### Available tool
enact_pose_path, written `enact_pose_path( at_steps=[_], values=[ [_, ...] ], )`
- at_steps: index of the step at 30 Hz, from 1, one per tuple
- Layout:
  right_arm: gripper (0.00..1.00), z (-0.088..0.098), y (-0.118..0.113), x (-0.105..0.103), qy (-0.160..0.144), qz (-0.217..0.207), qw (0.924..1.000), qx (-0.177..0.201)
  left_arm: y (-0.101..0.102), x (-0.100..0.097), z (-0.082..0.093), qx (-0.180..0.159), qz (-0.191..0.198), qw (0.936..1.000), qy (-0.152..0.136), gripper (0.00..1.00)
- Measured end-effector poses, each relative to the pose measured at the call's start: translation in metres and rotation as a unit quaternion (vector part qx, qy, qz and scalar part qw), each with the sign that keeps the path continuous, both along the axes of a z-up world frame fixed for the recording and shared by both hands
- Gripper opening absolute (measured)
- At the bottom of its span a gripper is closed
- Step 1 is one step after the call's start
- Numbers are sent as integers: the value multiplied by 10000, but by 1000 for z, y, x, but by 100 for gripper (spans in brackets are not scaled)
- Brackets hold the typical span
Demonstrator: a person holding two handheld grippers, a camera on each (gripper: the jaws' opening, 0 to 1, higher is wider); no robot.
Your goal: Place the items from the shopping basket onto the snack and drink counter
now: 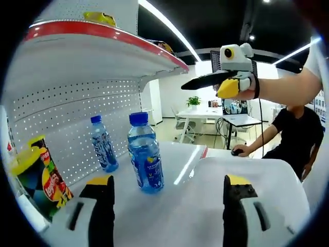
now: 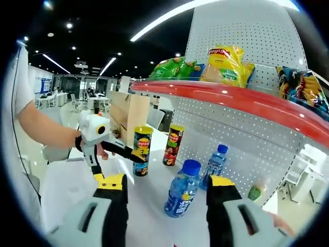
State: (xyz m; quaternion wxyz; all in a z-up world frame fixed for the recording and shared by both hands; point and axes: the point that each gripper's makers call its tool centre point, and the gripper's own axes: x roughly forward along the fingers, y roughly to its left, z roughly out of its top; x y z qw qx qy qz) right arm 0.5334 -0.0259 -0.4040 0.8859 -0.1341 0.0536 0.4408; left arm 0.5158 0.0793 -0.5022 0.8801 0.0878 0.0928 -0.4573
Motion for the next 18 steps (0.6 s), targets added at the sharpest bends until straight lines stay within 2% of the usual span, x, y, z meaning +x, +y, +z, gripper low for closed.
enact_pose_path(
  at_steps=[9,13,18],
  values=[
    [61,-9,-21,-15,176,-375,9991,-48,0,-37,-2,-20,-6,10000,-2,92],
    [63,-5,-26,-28,184,-287,9994,13,-5,-54,-5,43,-144,9999,33,94],
    [62,-9,-37,-37,199,-427,9989,-81,-15,-73,-12,56,-344,9993,100,95]
  ],
)
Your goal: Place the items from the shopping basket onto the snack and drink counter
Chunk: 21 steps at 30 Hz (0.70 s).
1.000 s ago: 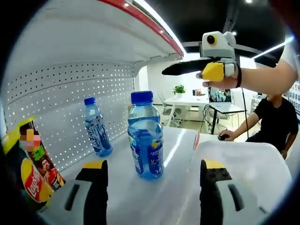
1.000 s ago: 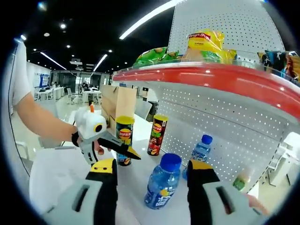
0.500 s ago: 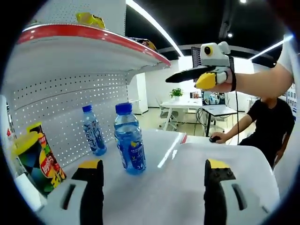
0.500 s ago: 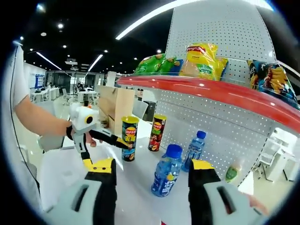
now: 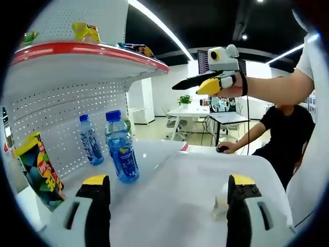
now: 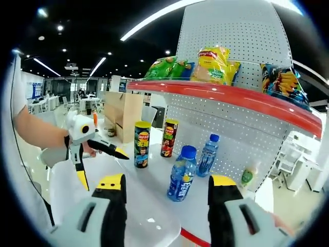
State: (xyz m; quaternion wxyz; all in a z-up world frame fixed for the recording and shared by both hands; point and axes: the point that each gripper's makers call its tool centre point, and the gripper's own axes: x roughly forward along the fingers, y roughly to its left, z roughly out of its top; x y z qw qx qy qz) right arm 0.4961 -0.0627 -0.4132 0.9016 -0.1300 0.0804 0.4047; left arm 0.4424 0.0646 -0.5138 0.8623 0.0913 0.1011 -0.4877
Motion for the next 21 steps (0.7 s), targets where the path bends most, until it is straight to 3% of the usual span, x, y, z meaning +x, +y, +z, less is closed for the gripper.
enact_pose_path(
  at_steps=[8,16,21],
  values=[
    [63,-18,-19,-20,160,-109,9998,-23,-10,-25,-18,22,-256,9997,48,95],
    [66,-22,-31,-33,274,-194,9994,85,-13,-33,-32,1,-367,9990,274,95],
    [65,-17,-31,-45,239,-184,9994,151,-19,-35,-45,156,-608,9978,195,95]
  ],
)
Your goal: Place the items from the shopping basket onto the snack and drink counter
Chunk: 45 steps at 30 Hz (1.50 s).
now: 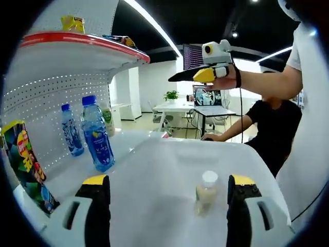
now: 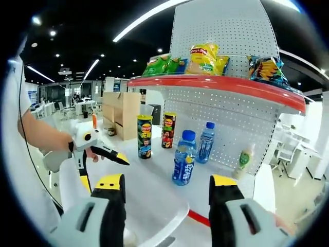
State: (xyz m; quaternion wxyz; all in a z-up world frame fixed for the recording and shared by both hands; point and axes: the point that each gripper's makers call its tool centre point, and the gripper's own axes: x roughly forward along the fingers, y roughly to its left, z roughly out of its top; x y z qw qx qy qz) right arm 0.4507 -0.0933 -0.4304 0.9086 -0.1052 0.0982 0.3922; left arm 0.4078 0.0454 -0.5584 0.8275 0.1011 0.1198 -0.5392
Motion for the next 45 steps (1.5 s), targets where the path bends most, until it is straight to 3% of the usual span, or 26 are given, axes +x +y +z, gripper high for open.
enact_pose_path(
  at_steps=[2,3,11,18,22,32,37,45],
  values=[
    [65,-1,0,-4,17,24,10000,-37,-2,-3,-4,51,-124,9999,-1,95],
    [65,-1,0,-6,26,31,10000,-56,-8,-10,-3,-91,-345,9993,89,95],
    [66,-12,-5,-26,155,-22,9999,-55,-16,-11,-22,-49,-451,9987,246,95],
    [66,-21,-10,-38,258,-130,9996,-5,-23,-18,-46,236,-700,9965,402,95],
    [66,-25,-16,-40,311,-215,9993,-1,-25,-20,-54,208,-753,9944,705,91],
    [66,-33,-22,-52,387,-292,9987,-127,-33,-17,-72,338,-801,9934,749,89],
    [67,-40,-30,-57,435,-414,9979,-255,-39,-19,-87,526,-908,9926,619,93],
    [66,-41,-37,-59,449,-619,9969,-165,-47,-20,-105,631,-1042,9901,693,92]
  ],
)
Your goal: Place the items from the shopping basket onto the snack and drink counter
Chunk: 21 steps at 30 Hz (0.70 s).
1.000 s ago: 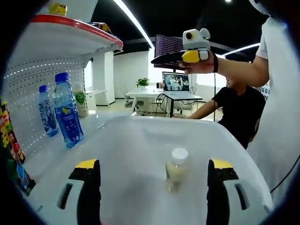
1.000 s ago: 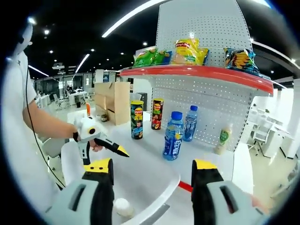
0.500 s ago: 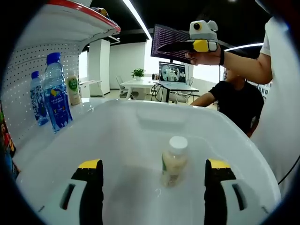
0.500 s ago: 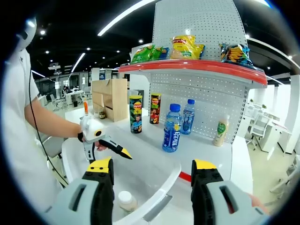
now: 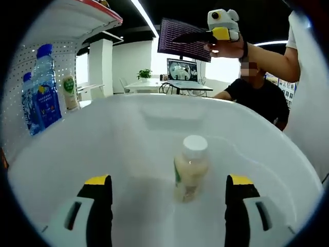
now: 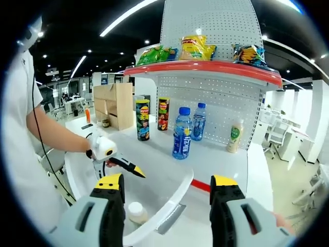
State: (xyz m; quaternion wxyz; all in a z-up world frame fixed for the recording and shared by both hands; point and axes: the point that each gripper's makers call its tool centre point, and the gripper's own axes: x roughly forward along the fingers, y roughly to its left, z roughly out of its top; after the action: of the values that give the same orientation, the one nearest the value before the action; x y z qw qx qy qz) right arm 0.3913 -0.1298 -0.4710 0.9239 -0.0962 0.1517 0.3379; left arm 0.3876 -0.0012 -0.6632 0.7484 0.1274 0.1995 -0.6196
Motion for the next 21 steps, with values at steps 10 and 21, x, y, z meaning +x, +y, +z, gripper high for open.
enact_pose_path(
  at_steps=[10,21],
  values=[
    [67,-5,-2,-12,57,1,9999,-134,-9,0,-13,-54,20,10000,-2,85],
    [66,-16,-4,-20,206,-112,9995,-219,-23,-13,-36,-15,-244,9996,111,80]
  ],
)
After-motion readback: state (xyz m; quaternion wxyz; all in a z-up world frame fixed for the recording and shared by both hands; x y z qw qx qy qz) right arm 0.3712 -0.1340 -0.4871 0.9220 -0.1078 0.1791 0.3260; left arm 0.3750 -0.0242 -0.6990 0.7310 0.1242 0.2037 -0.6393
